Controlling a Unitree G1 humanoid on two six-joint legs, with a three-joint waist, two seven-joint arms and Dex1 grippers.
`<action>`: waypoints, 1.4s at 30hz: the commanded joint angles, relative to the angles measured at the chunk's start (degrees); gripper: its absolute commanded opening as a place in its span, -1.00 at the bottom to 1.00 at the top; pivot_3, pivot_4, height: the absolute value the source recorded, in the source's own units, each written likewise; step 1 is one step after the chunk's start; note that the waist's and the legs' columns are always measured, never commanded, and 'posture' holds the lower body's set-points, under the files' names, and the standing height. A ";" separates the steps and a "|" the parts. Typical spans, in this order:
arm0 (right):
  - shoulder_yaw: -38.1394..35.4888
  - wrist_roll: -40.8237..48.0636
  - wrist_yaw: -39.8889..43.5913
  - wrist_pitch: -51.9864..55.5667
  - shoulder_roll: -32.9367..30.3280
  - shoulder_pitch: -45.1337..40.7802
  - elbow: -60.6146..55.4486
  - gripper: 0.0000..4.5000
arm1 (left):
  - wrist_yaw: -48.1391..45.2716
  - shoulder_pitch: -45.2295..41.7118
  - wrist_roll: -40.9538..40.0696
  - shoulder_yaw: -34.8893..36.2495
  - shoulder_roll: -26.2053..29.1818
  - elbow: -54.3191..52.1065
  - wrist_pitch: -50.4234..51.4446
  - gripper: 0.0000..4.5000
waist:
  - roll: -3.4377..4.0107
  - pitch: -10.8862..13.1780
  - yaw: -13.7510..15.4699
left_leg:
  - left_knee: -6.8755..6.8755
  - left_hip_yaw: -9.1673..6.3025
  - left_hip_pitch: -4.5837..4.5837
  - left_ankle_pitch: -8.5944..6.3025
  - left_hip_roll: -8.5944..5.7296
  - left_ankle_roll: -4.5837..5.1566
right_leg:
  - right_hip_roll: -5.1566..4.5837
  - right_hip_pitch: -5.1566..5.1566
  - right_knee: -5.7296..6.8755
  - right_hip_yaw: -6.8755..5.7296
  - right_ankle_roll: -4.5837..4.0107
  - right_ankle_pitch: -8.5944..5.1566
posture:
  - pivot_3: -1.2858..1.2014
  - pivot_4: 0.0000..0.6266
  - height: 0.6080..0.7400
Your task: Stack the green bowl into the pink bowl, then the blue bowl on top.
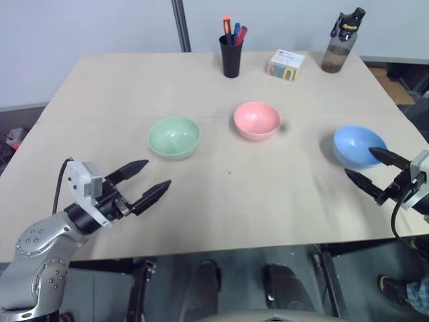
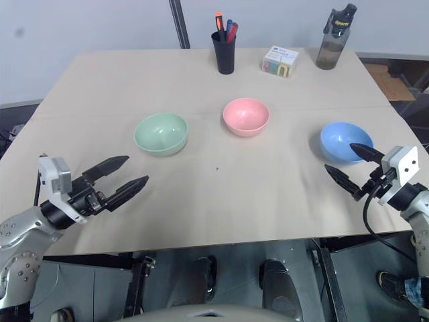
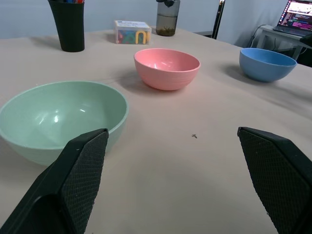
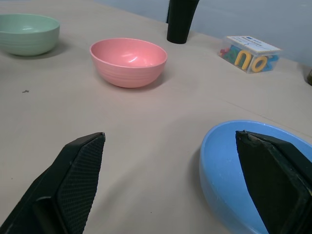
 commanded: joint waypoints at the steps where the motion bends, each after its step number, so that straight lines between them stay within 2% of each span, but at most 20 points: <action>1: -0.99 0.73 -0.82 -0.51 0.14 -0.90 -1.99 0.99 | 0.34 -0.93 -0.31 0.13 0.24 -0.69 -0.23 1.00 | 0.00 0.00 0.00 | 0.00 0.00 0.00 0.00 0.00 0.00 | 0.00 0.00 0.00 0.00 0.00 0.00 | 0.03 -0.52 1.00; 7: 2.25 -1.70 -3.58 0.09 0.96 -3.84 -2.47 0.99 | 0.93 -2.69 -2.13 -0.59 -0.12 -1.15 1.86 1.00 | 0.00 0.00 -0.02 | 0.00 0.00 0.02 0.00 0.00 0.00 | 0.01 0.01 0.01 0.01 0.00 0.00 | 0.03 -0.52 1.00; 10: 6.77 -3.81 -4.90 1.71 1.31 -6.98 -2.60 0.99 | 1.07 -3.71 -1.90 -2.33 -0.20 -2.26 2.15 1.00 | 0.00 0.00 -0.09 | 0.00 0.01 0.01 0.00 0.00 0.00 | 0.01 0.00 0.01 0.02 0.00 0.00 | 0.03 -0.52 1.00; 16: 24.84 -16.84 -8.11 5.13 4.95 -23.91 1.50 0.99 | 0.72 -4.47 -2.26 -5.64 -0.88 -6.09 2.06 1.00 | 0.01 0.01 -0.70 | 0.01 0.00 0.04 0.01 0.00 0.00 | 0.05 -0.03 0.06 0.04 0.00 0.01 | 0.03 -0.52 1.00; 22: 38.70 -31.97 -10.10 -9.56 14.99 -43.32 26.67 0.99 | 1.00 0.79 -4.61 -2.71 -1.38 -9.39 2.43 1.00 | -0.05 0.03 -1.54 | -0.04 -0.04 -0.04 0.01 0.00 0.00 | 0.07 -0.07 0.05 0.01 -0.22 0.15 | 0.03 -0.52 1.00; 27: 43.35 -38.44 -10.30 -18.52 20.96 -54.19 47.20 0.99 | 2.90 5.17 -5.99 -0.01 -2.18 -12.43 2.21 1.00 | -0.09 0.09 -1.32 | -0.06 -0.08 -0.09 0.01 -0.01 -0.01 | 0.07 -0.09 0.05 -0.03 -0.24 0.16 | 0.03 -0.52 1.00; 28: 43.94 -39.39 -10.39 -19.92 21.80 -56.03 51.10 0.77 | 3.39 6.22 -6.16 0.53 -2.48 -13.23 2.09 1.00 | -0.08 0.10 -1.37 | -0.07 -0.07 -0.09 0.01 -0.03 -0.01 | 0.06 -0.07 0.03 -0.01 -0.25 0.16 | 0.03 -0.52 1.00; 32: 43.57 -40.57 -10.73 -23.55 23.97 -61.45 60.83 0.13 | 4.96 10.75 -6.65 2.89 -4.01 -16.24 1.27 1.00 | -0.09 0.12 -1.65 | -0.07 -0.07 -0.07 0.01 -0.03 -0.01 | 0.06 -0.08 0.04 0.01 -0.25 0.17 | 0.03 -0.52 1.00; 38: 43.40 -42.07 -9.66 -28.28 24.78 -64.38 64.97 -0.89 | 6.02 12.38 -6.31 2.68 -4.92 -17.40 0.57 1.00 | -0.07 0.13 -1.73 | -0.11 -0.08 0.01 0.01 -0.01 -0.01 | 0.09 -0.09 0.10 0.00 -0.26 0.17 | 0.03 -0.52 1.00; 39: 43.29 -41.76 -8.18 -28.33 24.68 -64.40 64.14 -0.95 | 6.05 12.24 -6.17 2.46 -4.95 -17.19 0.45 1.00 | -0.06 0.13 -1.72 | -0.11 -0.08 0.01 0.01 -0.01 -0.01 | 0.09 -0.08 0.10 0.00 -0.26 0.17 | 0.03 -0.52 1.00; 42: 42.74 -40.48 -3.97 -27.76 24.02 -63.56 60.89 -0.95 | 6.31 11.89 -5.73 1.70 -5.05 -16.87 0.19 1.00 | -0.05 0.14 -1.69 | -0.11 -0.07 -0.02 0.01 -0.01 -0.01 | 0.09 -0.10 0.09 0.01 -0.26 0.17 | 0.03 -0.52 1.00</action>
